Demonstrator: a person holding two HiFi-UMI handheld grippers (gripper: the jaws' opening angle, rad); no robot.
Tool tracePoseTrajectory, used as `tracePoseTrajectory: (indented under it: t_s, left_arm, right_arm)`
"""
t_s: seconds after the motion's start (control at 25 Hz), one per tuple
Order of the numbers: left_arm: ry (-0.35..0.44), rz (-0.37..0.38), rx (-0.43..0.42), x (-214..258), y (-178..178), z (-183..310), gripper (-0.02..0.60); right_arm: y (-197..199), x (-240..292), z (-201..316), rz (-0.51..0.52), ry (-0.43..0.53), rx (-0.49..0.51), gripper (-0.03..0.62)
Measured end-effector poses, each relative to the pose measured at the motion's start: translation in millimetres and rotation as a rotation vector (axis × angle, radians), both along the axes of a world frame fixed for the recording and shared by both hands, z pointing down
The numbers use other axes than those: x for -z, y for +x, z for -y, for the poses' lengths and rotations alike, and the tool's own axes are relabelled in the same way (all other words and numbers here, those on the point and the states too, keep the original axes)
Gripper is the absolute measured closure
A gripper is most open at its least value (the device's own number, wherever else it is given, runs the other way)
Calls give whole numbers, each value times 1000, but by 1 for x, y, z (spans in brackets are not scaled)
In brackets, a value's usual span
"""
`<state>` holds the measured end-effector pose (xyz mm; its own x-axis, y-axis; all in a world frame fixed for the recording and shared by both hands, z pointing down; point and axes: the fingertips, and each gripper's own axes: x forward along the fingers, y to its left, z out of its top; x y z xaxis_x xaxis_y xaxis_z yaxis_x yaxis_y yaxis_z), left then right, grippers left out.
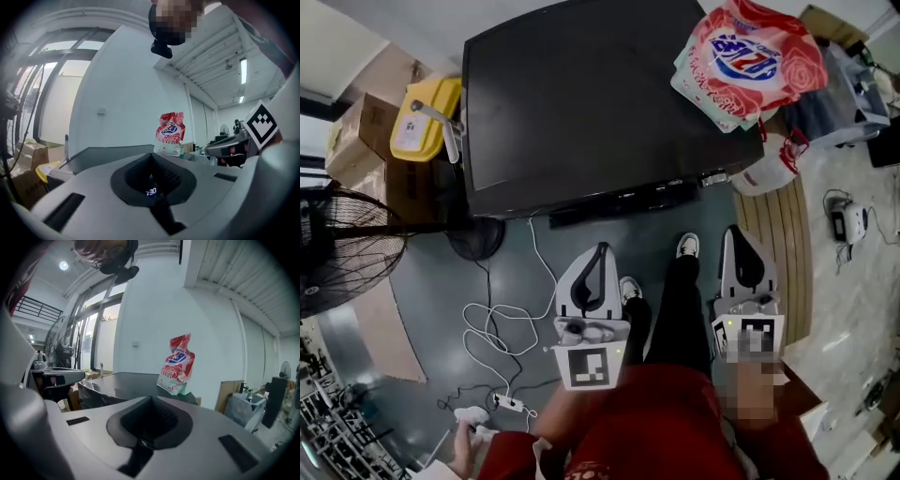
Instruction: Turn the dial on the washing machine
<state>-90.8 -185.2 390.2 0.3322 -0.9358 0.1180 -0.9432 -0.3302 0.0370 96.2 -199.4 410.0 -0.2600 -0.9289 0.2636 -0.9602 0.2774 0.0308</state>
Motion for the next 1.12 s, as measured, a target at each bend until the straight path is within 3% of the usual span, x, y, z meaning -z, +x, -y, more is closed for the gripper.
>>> tracePoseTrajectory:
  t_s: [0.52, 1.12]
  left_arm:
    - [-16, 9, -6, -126, 48, 6, 572]
    - [-42, 15, 20, -129, 39, -12, 572]
  right_arm:
    - [16, -121, 17, -52, -26, 32, 586]
    - [15, -129, 15, -92, -7, 21, 583]
